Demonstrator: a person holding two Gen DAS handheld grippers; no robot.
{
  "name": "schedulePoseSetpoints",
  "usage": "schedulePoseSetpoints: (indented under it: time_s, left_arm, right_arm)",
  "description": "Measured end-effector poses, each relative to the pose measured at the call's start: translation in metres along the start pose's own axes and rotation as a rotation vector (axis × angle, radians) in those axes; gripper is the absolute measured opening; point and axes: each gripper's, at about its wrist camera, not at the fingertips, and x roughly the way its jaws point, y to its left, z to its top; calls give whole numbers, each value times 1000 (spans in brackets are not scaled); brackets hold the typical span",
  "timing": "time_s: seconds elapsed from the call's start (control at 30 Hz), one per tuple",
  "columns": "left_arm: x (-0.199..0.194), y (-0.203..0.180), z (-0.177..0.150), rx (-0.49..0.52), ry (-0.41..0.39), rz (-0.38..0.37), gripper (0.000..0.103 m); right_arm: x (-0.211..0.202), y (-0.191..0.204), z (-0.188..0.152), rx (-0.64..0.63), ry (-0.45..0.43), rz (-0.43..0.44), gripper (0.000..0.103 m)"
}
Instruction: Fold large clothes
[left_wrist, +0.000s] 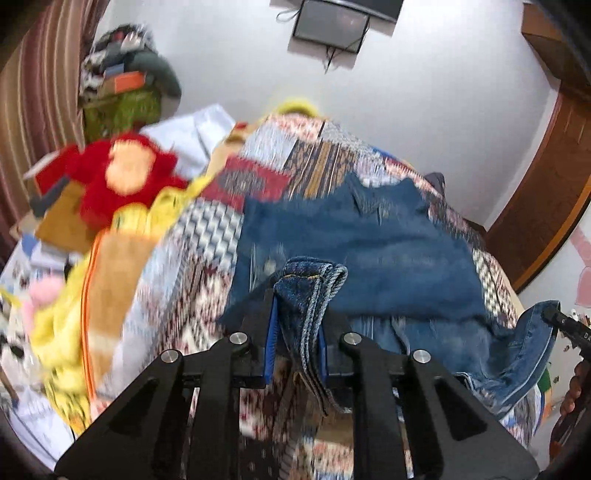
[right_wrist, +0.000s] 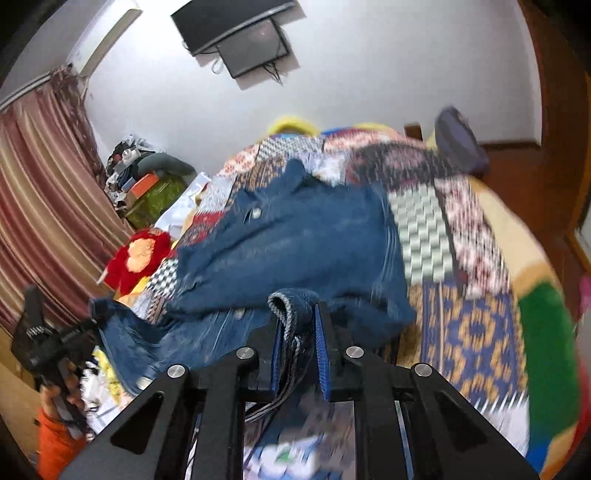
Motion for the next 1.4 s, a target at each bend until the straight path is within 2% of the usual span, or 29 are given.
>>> schedulePoseSetpoints:
  time_s: [0.1, 0.2, 0.3, 0.43, 0.5, 0.6, 0.67, 0.8, 0.83, 0.87, 0.97, 1.0, 1.07, 1.2, 1.3, 1.4]
  left_arm:
    - [14, -8, 28, 34, -19, 7, 17]
    - [31, -14, 54, 58, -23, 26, 17]
    - [52, -14, 81, 33, -8, -12, 17]
    - [94, -17, 106, 5, 53, -57, 17]
    - [115, -20, 111, 20, 80, -28, 18]
    - [155, -19, 109, 31, 161, 12, 19]
    - [187, -12, 101, 38, 242, 50, 24]
    - [219, -1, 90, 94, 308, 166, 31]
    - [221, 3, 87, 99, 318, 180, 36]
    - [219, 6, 87, 91, 318, 169, 45]
    - [200, 14, 90, 61, 283, 111, 64]
    - [193, 16, 91, 62, 268, 107, 67]
    - [174, 23, 91, 75, 233, 120, 81]
    - [149, 37, 86, 104, 212, 160, 88]
    - [141, 54, 72, 106, 253, 168, 89]
    - [142, 68, 52, 105, 322, 134, 89]
  right_arm:
    - [7, 3, 27, -34, -59, -47, 13]
    - [17, 1, 61, -34, -107, -49, 13]
    - [36, 0, 95, -57, -136, -71, 8]
    - [62, -3, 135, -52, -149, -85, 8]
    - [81, -5, 151, -63, -135, -101, 8]
    - [113, -9, 161, -107, -87, -127, 8]
    - [128, -13, 159, -119, -57, -138, 8]
    - [159, -27, 137, -136, 60, -128, 8]
    - [166, -29, 129, -144, 93, -134, 8]
    - [172, -31, 123, -155, 128, -139, 9]
    - [188, -33, 102, -201, 247, -148, 9]
    - [190, -33, 97, -206, 265, -146, 9]
    - [191, -33, 84, -222, 297, -131, 9]
    - [195, -35, 69, -264, 312, -176, 9]
    - [205, -39, 57, -315, 371, -224, 15]
    - [205, -42, 48, -348, 387, -281, 16]
